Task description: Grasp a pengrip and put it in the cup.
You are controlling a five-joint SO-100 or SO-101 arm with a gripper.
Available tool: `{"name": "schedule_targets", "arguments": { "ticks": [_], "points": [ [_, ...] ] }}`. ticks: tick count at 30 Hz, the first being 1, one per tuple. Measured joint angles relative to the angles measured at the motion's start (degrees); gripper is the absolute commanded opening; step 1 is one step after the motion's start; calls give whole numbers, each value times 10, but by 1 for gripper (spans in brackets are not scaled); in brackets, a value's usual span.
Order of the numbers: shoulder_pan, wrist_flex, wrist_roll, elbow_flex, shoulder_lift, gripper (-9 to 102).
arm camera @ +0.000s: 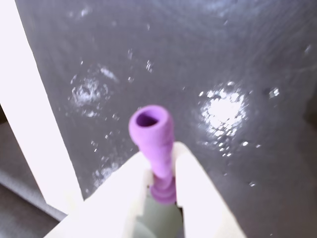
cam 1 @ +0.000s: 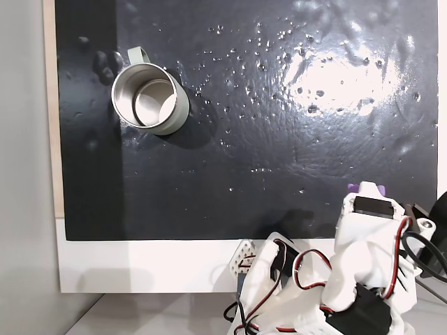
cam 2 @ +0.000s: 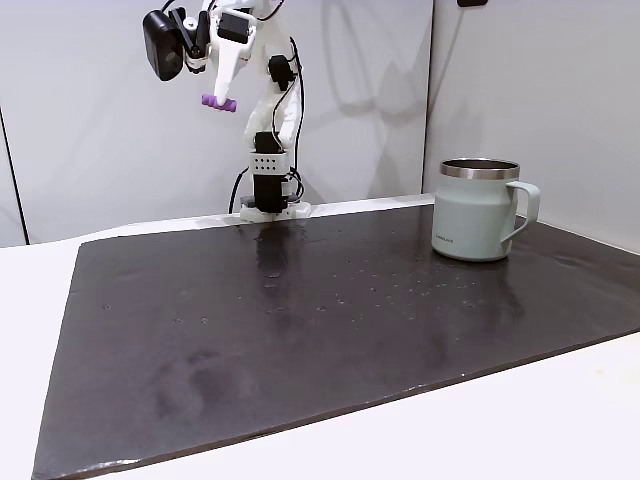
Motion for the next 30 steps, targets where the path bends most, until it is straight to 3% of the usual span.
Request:
{"name": "schedule_targets", "arguments": {
  "ticks": [12, 30],
  "points": [
    [-189, 0, 168, -7, -51, 0],
    [-506, 22, 359, -284, -376, 0]
  ]
}}
